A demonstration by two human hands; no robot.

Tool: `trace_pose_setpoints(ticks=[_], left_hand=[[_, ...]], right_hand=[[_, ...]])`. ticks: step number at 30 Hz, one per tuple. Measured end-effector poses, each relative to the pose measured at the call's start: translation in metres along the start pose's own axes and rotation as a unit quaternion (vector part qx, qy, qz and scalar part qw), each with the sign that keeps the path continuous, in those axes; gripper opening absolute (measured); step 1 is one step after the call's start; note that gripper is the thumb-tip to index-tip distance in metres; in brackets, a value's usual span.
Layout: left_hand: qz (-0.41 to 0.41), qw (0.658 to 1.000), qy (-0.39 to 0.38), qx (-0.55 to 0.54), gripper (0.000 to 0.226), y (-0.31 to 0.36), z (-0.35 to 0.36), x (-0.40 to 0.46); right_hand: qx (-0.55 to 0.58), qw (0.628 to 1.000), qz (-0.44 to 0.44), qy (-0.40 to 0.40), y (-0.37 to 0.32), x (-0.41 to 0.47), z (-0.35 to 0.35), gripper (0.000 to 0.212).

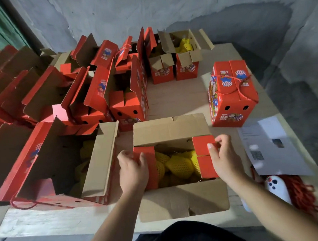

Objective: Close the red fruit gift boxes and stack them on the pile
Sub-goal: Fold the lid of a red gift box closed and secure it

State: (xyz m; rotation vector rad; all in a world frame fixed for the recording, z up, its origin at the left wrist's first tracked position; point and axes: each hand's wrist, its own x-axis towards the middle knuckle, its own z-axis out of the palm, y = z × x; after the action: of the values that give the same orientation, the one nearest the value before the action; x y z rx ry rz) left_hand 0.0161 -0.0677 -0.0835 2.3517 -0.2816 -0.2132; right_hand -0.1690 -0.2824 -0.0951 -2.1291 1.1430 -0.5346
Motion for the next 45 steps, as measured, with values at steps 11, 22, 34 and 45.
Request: trace_pose_setpoints(ticks=[11,22,34,45], left_hand=[[-0.082,0.977,-0.121,-0.154,0.048,-0.006,0.009,0.027],[-0.055,0.922,-0.146,-0.355,0.036,-0.004,-0.003,0.016],[-0.123,0.872,-0.185,-0.436,0.048,-0.004,-0.01,0.011],[0.35,0.905,-0.15,0.189,0.078,-0.007,-0.013,0.034]], right_hand=[[0.09,0.989,0.079,-0.084,0.004,0.012,0.005,0.052],[0.289,0.955,0.047,-0.045,0.005,0.001,0.001,0.026],[0.258,0.962,0.047,-0.07,0.001,-0.001,-0.01,0.024],[-0.124,0.957,-0.118,-0.234,-0.004,0.009,-0.019,0.07]])
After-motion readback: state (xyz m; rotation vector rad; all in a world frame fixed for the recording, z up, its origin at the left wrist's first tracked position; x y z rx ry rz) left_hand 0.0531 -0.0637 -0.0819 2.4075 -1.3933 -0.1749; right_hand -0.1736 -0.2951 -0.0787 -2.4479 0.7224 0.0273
